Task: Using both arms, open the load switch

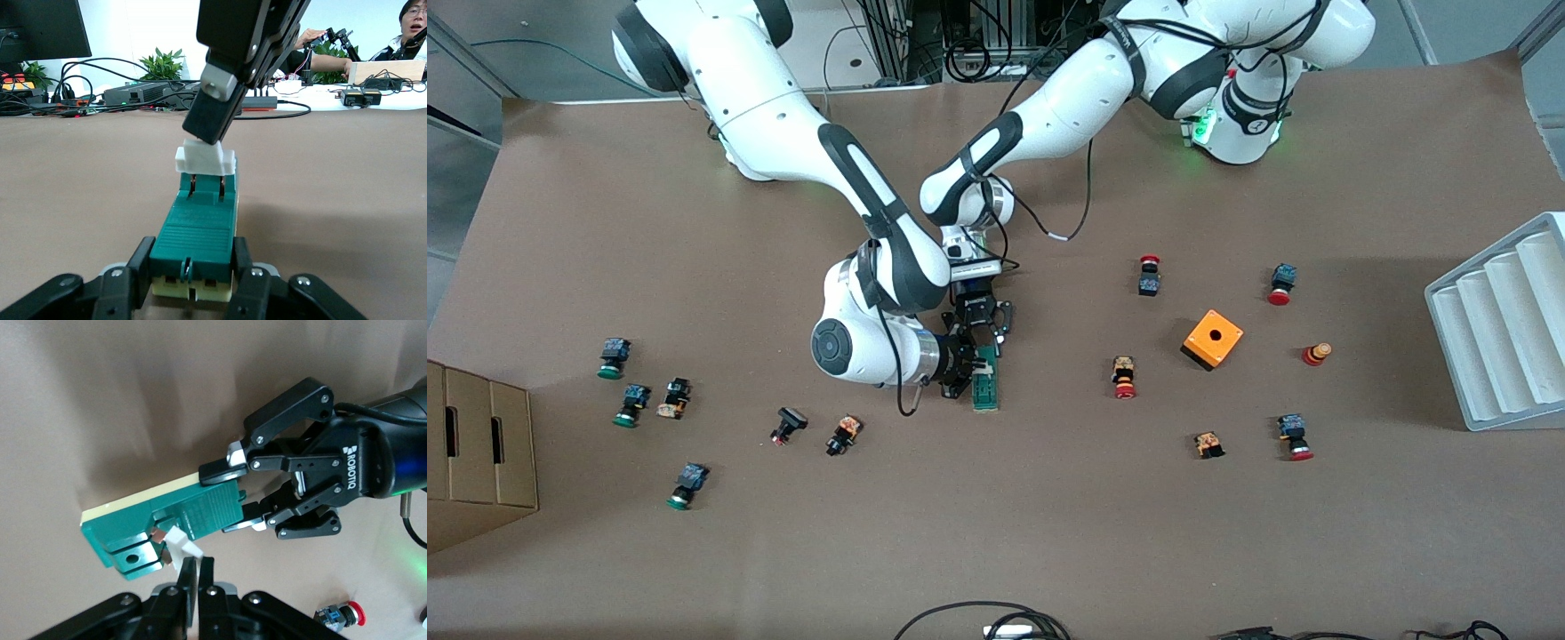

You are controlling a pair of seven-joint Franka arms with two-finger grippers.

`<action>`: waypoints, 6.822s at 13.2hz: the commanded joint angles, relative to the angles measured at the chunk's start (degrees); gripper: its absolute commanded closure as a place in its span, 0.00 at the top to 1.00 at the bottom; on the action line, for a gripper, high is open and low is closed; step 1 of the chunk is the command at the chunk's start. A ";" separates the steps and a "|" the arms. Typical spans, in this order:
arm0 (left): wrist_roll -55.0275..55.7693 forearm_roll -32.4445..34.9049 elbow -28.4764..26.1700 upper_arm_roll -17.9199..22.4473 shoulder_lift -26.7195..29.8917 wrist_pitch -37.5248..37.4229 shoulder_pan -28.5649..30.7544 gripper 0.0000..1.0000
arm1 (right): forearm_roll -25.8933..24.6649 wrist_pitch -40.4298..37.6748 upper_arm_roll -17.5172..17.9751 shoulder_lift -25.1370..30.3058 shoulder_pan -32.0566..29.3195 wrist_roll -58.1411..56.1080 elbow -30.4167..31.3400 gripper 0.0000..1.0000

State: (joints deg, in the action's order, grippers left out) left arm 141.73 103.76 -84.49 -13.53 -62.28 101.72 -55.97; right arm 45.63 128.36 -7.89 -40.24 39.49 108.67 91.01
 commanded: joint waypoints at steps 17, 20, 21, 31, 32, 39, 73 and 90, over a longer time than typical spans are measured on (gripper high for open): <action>-1.19 0.39 1.17 -1.06 -0.91 -0.73 0.43 0.51 | -1.42 6.38 0.06 -2.21 2.08 -0.39 2.33 0.06; -1.19 0.39 1.09 -1.15 -1.00 -0.73 0.43 0.50 | -1.34 5.77 0.07 -0.38 1.20 -0.12 1.80 0.11; -1.19 0.39 1.09 -1.15 -1.00 -0.73 0.43 0.50 | -1.42 5.33 -0.02 1.03 0.76 -0.30 1.80 0.38; -1.72 0.30 1.17 -1.15 -0.74 -0.65 0.43 0.50 | -25.15 -9.49 0.15 17.90 -8.89 -17.28 1.80 1.00; -1.63 0.39 1.09 -1.15 -0.65 -0.47 0.43 0.51 | -25.24 -12.75 0.15 19.74 -10.65 -25.18 1.88 1.00; -1.98 0.39 -0.13 -1.15 2.86 1.02 1.22 1.00 | -36.04 -28.67 0.07 31.61 -24.97 -75.47 2.41 1.00; -78.50 -59.78 1.26 -6.16 45.66 15.18 21.33 1.00 | -44.05 -23.59 -2.66 44.63 -36.51 -115.48 11.82 1.00; -120.17 -96.26 1.61 2.35 55.25 14.39 40.59 1.00 | -44.93 -23.59 -1.08 44.72 -35.54 -113.94 10.41 1.00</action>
State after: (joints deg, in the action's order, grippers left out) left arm 26.14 12.19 -81.89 -14.27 -8.91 116.42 -15.97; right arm 2.21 106.09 -8.76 5.11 3.48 -6.23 103.23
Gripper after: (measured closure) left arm 0.000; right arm 0.000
